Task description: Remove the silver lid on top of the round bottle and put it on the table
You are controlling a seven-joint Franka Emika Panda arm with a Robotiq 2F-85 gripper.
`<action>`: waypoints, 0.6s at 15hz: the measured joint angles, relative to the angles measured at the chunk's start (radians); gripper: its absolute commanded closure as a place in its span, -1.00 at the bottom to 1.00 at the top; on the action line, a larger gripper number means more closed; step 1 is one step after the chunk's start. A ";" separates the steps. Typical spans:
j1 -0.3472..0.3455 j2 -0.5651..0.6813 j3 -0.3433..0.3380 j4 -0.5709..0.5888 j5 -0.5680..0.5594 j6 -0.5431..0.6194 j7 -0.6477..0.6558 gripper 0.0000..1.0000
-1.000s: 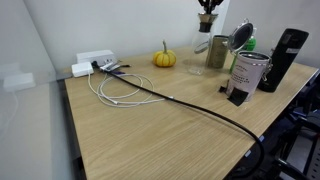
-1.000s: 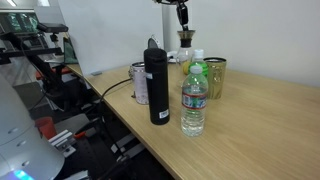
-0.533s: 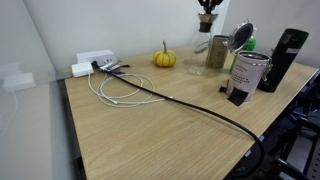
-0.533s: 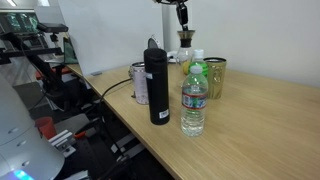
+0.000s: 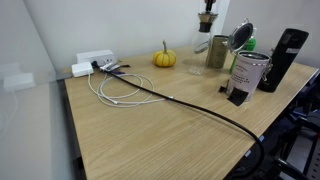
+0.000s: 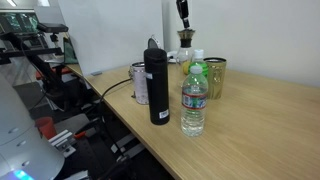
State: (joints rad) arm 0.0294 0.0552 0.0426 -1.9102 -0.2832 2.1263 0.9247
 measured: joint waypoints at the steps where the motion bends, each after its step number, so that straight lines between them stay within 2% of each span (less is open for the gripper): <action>1: 0.000 -0.005 -0.003 0.000 0.000 0.000 0.002 0.97; 9: 0.006 -0.077 -0.002 0.008 0.039 0.000 0.005 0.97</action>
State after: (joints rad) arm 0.0352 -0.0214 0.0407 -1.9026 -0.2440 2.1267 0.9298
